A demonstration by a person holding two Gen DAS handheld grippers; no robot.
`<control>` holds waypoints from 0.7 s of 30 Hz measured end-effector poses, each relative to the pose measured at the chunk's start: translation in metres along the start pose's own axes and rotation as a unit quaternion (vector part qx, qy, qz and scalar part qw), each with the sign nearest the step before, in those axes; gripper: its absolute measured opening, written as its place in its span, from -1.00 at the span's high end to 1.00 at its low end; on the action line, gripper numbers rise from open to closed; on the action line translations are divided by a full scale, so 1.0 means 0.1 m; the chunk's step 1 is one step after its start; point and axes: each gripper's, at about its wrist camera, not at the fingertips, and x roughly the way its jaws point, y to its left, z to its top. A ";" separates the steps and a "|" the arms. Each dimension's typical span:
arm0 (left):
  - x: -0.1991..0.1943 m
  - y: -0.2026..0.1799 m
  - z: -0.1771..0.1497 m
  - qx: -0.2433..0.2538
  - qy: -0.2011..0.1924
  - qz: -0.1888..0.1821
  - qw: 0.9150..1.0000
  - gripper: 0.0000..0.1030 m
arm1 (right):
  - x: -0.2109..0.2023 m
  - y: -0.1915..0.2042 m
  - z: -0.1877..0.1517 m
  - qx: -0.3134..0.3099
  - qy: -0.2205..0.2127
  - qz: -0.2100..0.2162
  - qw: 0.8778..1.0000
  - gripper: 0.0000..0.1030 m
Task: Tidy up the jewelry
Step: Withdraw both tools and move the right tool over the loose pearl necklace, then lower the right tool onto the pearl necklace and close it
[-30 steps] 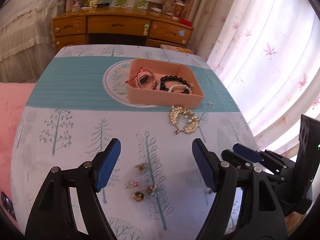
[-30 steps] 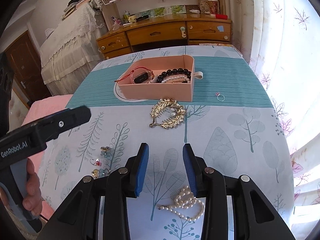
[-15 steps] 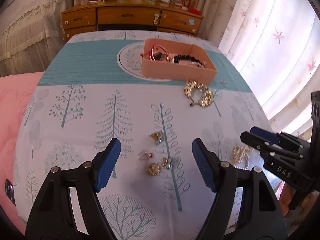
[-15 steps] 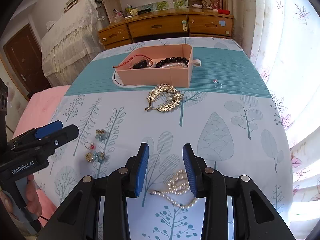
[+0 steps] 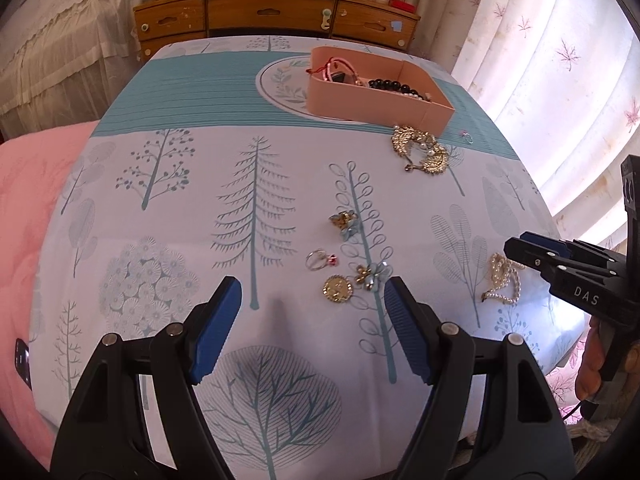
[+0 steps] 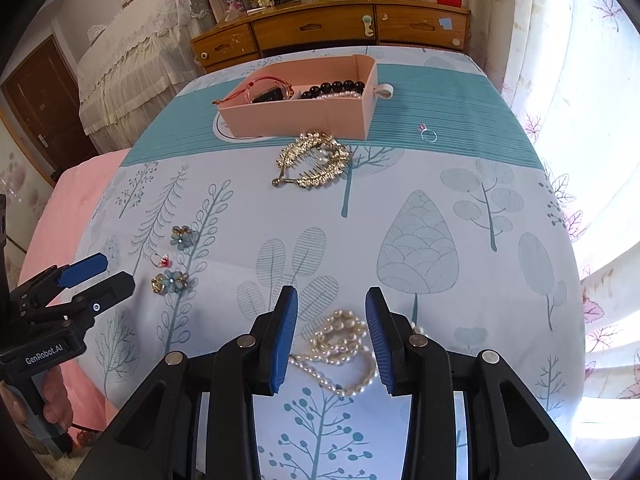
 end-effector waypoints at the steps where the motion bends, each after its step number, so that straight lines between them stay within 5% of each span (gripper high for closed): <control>1: 0.00 0.03 -0.01 -0.004 0.000 0.000 1.000 -0.39 | 0.02 -0.02 -0.01 0.001 0.003 0.000 1.000 0.31; 21: -0.01 0.03 -0.07 0.006 -0.001 -0.008 1.000 -0.39 | 0.15 -0.11 -0.04 0.011 0.034 -0.002 0.999 0.31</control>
